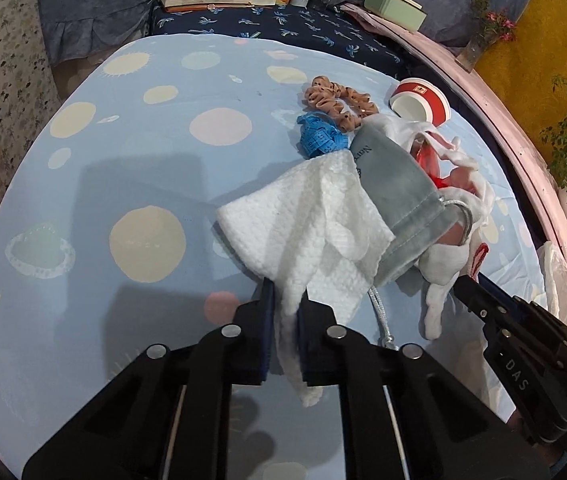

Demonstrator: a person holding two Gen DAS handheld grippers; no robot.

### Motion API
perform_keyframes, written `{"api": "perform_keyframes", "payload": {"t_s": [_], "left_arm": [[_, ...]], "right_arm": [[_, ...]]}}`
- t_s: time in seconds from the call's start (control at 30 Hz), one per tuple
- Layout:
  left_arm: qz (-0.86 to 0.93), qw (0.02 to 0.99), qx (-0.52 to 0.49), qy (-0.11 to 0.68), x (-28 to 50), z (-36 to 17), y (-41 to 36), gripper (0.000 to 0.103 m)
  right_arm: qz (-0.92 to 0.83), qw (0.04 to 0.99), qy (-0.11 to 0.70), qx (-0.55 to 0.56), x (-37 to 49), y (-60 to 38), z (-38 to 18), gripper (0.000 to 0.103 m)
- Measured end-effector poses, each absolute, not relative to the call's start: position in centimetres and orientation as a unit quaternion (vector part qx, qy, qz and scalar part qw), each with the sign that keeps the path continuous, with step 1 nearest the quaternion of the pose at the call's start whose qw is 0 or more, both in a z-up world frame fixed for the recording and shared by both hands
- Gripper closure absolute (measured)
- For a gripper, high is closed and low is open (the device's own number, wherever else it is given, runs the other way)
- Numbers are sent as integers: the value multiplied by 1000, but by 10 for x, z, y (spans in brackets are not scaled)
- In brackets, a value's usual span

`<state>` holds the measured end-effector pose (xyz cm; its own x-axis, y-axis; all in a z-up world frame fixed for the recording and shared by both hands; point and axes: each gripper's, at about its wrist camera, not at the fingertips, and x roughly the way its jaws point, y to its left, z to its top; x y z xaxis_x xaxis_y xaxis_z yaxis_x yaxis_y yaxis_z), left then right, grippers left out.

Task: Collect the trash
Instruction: 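Grasp the white tissue with the left tool while the right tool grasps a white glove, then lift the tissue and glove and carry both over the trash bin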

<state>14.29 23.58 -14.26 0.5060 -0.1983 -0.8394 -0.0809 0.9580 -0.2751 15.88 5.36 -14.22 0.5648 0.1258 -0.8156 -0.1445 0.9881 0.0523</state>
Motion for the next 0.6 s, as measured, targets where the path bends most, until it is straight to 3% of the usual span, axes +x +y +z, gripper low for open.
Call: {"api": "perform_keyframes", "payload": {"t_s": [0.2,0.6], "left_arm": [[-30,869,-137,474,138,-124,234,99],[-71,908,-121,395,123,-29,195,100]], "right_arm": [[65,898,434,4,153,39,-117,95],[36,943,328,37,120,-21,-16,98]]}}
